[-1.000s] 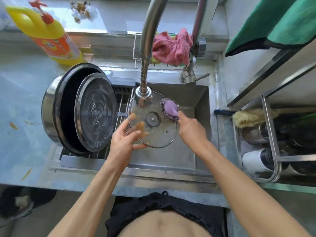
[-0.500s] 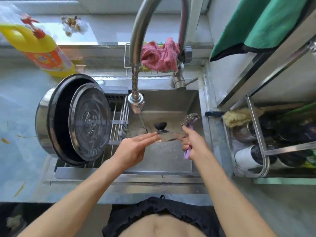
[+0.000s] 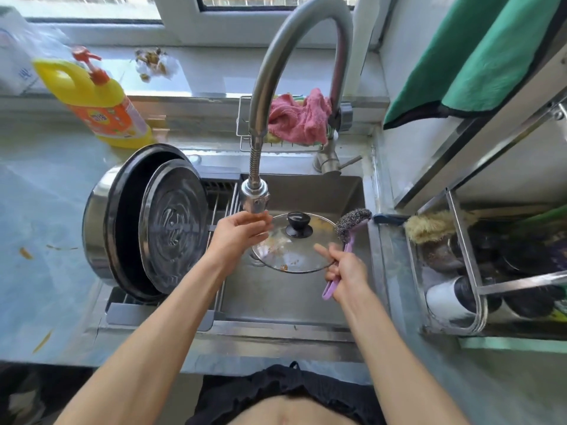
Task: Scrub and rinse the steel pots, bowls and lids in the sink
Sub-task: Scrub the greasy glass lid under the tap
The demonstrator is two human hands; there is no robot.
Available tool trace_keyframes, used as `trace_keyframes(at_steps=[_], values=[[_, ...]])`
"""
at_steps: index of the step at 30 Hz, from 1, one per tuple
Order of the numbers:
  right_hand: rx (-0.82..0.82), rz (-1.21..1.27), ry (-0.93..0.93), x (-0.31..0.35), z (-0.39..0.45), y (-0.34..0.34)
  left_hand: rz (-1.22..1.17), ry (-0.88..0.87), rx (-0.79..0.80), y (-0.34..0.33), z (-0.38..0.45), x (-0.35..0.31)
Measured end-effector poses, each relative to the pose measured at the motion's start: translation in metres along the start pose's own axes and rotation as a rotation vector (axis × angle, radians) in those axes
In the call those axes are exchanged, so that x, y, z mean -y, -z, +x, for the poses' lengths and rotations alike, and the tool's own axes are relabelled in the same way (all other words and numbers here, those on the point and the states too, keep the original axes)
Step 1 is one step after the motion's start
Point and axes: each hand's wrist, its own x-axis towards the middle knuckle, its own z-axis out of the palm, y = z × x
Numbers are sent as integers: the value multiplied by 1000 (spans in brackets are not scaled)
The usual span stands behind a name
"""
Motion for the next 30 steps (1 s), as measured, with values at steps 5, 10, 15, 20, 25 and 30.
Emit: trace_keyframes(at_steps=[5, 10, 15, 20, 25, 30], values=[[12, -43, 25, 1, -4, 4, -54, -18, -151, -10, 7, 0], [45, 38, 19, -1, -2, 14, 226, -19, -346, 1, 12, 18], [92, 166, -21, -9, -2, 7, -128, 245, 13, -7, -13, 39], [64, -142, 27, -21, -5, 3, -468, 194, 70, -10, -23, 46], [-32, -979, 448, -8, -20, 23, -413, 124, -20, -5, -16, 43], [207, -1474, 795, -16, -48, 11, -438, 123, -50, -16, -18, 40]])
